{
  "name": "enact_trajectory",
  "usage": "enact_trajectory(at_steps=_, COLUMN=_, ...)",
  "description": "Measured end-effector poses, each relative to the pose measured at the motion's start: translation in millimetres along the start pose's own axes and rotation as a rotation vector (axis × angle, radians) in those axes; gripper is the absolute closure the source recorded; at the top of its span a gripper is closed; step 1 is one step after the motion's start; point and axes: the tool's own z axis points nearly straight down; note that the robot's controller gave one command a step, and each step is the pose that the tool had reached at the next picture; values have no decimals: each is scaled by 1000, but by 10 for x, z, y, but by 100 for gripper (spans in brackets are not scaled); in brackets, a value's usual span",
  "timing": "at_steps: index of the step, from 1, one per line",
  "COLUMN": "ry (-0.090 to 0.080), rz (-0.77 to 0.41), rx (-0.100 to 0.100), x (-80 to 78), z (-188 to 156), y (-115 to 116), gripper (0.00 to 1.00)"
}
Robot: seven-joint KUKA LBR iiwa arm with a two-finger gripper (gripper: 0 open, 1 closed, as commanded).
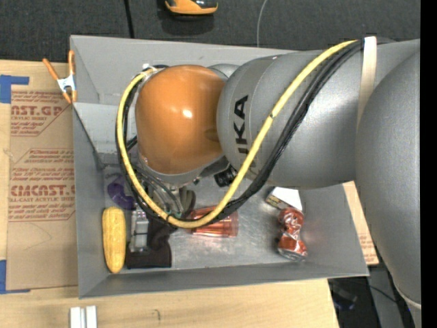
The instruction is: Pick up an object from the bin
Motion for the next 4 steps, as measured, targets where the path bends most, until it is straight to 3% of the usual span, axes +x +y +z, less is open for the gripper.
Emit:
enact_trajectory(at_steps=1, ry=-8, rz=3, rx=-2, x=-21, z=-47, y=-15, gripper=0)
enact_trajectory(at_steps=2, ry=-12, rz=-89, rx=-2, x=-55, z=430, y=-249, gripper=0)
enact_trajectory(at_steps=3, ry=-13, rz=-310, rx=0, x=-267, z=1132, y=-318, gripper=0)
enact_trajectory(at_steps=4, ry=-9, rz=-601, rx=-1, x=66, z=1567, y=-604, gripper=100)
